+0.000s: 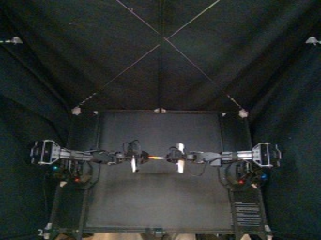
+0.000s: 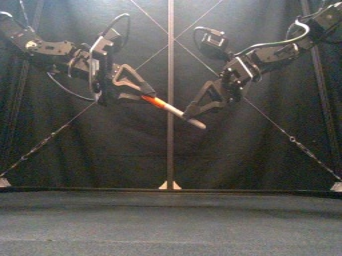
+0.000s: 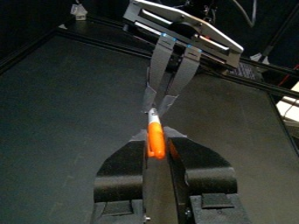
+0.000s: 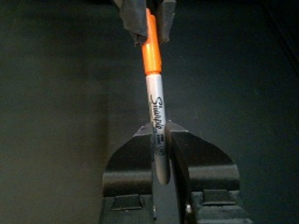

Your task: Uncap the pen

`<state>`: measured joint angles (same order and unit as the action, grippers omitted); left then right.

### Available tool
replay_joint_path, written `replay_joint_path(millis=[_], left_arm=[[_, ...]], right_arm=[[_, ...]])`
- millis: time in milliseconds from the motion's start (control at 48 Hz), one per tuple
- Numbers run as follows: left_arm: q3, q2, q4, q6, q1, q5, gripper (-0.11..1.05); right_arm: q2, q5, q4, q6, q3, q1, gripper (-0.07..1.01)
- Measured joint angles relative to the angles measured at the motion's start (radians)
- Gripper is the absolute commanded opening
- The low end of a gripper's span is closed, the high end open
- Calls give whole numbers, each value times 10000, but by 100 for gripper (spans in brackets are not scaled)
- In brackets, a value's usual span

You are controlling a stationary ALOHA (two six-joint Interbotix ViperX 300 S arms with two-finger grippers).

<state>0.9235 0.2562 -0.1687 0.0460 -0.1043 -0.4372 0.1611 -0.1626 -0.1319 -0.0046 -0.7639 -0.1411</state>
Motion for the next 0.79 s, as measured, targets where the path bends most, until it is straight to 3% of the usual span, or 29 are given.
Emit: replay_joint_path(millis=[167,188,354,375,396,792], left_arm=[[399,445,0,15,31,-15,40],[430,506,0,46,15,-31,40],[982,1181,0,46,31,-46,40],[1104,1304,0,15,15,-31,40],[1227,1427,-31,77,0,-31,40],[2316,3267,-107,15,-46,46,40]], right_arm=[[15,-123,31,31,-138,-15,40],[15,-123,46,31,-153,-15,40],[138,-153,77,92,-199,-15,40],[199,-92,107,138,-291,-15,40],[230,-46,77,61,-414,-15,40],[414,-15,77,123,-629,-61,40]])
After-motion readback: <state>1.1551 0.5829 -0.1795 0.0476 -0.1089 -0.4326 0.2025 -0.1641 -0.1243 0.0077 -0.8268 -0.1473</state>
